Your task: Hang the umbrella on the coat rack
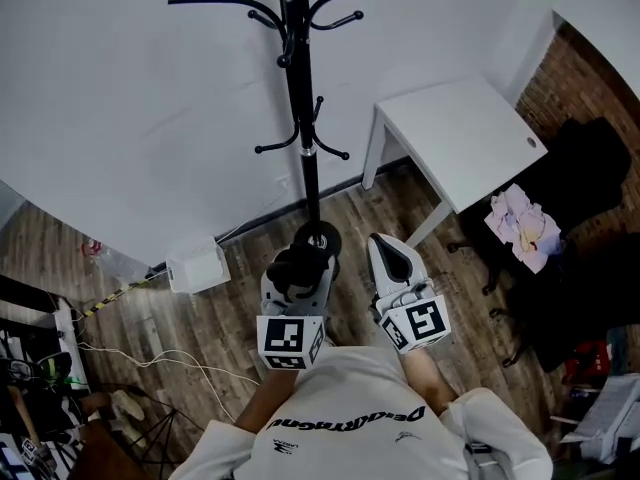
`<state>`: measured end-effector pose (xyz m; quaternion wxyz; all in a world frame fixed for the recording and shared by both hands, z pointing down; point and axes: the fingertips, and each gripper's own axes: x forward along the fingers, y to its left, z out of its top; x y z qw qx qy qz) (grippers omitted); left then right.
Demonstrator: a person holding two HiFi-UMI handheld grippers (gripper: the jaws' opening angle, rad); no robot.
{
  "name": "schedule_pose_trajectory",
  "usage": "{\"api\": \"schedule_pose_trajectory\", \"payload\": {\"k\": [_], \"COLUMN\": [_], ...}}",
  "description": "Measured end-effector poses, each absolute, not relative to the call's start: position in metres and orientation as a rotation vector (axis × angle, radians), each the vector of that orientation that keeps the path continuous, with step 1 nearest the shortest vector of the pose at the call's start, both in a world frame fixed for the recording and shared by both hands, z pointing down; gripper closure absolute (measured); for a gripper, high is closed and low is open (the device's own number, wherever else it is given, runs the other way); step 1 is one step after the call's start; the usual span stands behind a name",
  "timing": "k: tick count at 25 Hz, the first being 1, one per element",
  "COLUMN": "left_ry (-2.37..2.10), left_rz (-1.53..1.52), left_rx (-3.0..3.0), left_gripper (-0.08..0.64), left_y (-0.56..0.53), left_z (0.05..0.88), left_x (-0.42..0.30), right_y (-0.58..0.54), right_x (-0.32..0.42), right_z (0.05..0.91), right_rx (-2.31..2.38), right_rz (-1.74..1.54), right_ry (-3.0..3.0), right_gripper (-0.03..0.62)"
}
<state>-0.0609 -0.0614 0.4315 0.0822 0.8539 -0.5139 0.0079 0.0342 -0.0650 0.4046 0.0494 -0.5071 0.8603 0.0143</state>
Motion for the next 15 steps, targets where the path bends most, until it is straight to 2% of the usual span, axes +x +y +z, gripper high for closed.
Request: {"api": "schedule_pose_trajectory", "payload": {"k": [15], "left_ry": [-1.401], "left_rz": [0.081], "left_rx": [2.609], "left_gripper": [0.311], "left_y": [-0.182], "left_z": [0.426], "left_x": [-0.102], "right_y": [-0.174], "right_x": [-0.006], "right_z": [0.42], "right_rx": [-1.643], "right_rz": [0.027], "right_ry": [2.597], "right_gripper": [0.594]}}
